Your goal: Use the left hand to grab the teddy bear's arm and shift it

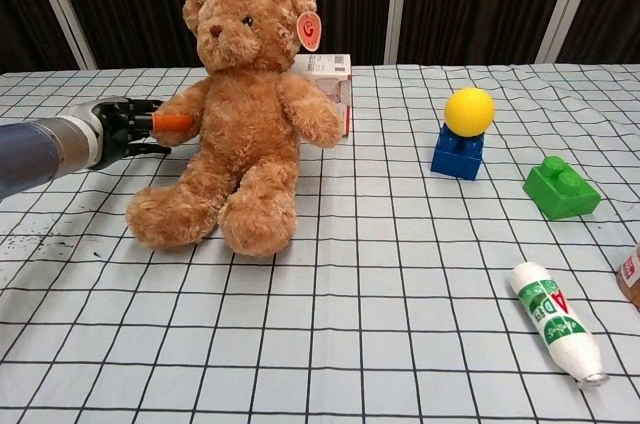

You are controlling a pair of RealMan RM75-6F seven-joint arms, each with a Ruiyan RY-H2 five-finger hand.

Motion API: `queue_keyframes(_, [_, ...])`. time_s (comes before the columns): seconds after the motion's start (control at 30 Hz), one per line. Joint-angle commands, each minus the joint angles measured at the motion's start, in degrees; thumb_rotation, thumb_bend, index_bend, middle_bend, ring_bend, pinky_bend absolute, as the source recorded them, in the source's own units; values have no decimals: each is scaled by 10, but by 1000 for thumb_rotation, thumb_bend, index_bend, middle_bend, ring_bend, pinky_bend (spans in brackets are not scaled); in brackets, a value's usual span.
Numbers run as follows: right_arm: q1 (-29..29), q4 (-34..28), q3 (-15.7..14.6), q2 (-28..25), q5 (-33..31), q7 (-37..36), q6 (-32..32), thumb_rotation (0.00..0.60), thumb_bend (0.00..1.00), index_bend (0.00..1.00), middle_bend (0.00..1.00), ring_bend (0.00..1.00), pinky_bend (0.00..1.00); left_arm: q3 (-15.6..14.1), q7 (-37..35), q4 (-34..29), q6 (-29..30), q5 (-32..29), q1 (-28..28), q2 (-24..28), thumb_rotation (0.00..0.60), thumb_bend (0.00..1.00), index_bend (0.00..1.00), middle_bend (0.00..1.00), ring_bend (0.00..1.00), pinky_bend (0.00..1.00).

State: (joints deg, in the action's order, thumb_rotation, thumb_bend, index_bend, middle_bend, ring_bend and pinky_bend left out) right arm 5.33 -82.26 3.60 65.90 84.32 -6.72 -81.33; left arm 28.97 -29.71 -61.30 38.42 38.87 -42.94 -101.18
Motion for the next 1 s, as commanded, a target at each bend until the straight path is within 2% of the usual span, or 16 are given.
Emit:
queue_keyframes(0.03, [0, 1, 0, 0, -1, 0, 1, 600, 208, 0, 17, 29, 0, 8, -2, -5, 0, 7, -2, 1, 600, 444, 412, 448, 60, 139])
queue_keyframes(0.27, [2, 1, 1, 1, -2, 2, 5, 600, 208, 0, 17, 29, 0, 7, 11, -26, 22, 25, 0, 3, 600, 444, 412, 448, 60, 139])
queue_keyframes(0.43, [0, -1, 0, 0, 0, 1, -1, 600, 209, 0, 17, 29, 0, 3, 11, -4, 6, 7, 5, -4, 600, 444, 410, 448, 60, 139])
queue_keyframes(0.6, [0, -1, 0, -1, 1, 1, -1, 600, 209, 0, 17, 29, 0, 12, 9, 12, -6, -1, 2, -5, 600, 444, 410, 449, 60, 139])
queue_keyframes(0.83, [2, 2, 0, 2, 1, 1, 2, 600, 208, 0, 17, 29, 0, 21, 17, -28, 16, 18, 3, 8, 600, 444, 411, 449, 60, 139])
queue_keyframes(1.0, [2, 0, -1, 2, 1, 4, 4, 600, 209, 0, 17, 29, 0, 11, 28, -25, 16, 11, 8, 6, 600, 444, 411, 448, 60, 139])
